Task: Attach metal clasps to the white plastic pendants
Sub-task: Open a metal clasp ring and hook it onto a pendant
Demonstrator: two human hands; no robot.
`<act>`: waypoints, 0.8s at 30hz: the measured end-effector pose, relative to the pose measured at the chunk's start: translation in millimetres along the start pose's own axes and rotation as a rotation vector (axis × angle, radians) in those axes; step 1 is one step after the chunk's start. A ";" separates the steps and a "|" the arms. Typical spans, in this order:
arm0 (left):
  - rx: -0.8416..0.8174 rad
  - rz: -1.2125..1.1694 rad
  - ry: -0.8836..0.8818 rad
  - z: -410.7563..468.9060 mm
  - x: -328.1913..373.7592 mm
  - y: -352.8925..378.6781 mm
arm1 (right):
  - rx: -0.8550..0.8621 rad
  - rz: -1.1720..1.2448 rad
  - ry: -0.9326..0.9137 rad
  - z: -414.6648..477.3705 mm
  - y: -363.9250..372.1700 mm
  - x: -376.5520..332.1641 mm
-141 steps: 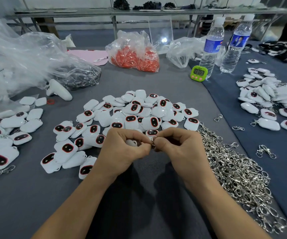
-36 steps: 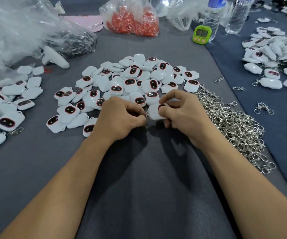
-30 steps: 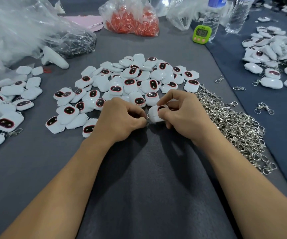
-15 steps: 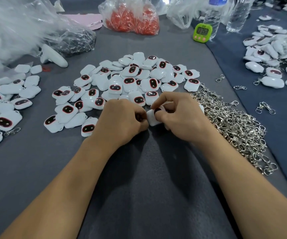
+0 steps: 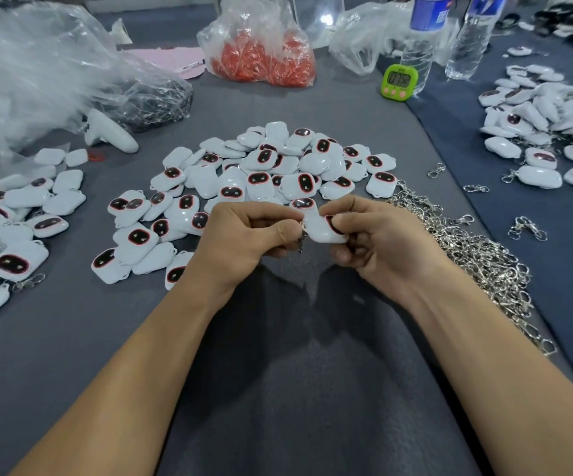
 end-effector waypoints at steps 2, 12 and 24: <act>0.001 -0.070 -0.091 -1.1 -5.9 2.4 | -0.002 0.005 -0.011 0.8 1.5 0.5; -0.009 0.333 0.095 2.1 7.1 -7.2 | 0.059 -0.071 -0.117 -1.2 1.2 -6.4; -0.042 0.195 -0.126 2.0 -19.9 1.7 | 0.092 -0.045 -0.077 -3.2 5.2 -2.4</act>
Point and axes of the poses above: each hand's wrist, its own z-axis towards the middle knuckle, its own y-axis out of the palm, x = y × z, the point moved 7 cm from there along z, towards the middle knuckle, and after that the axes turned 3 degrees about y, right-handed, at the moved point
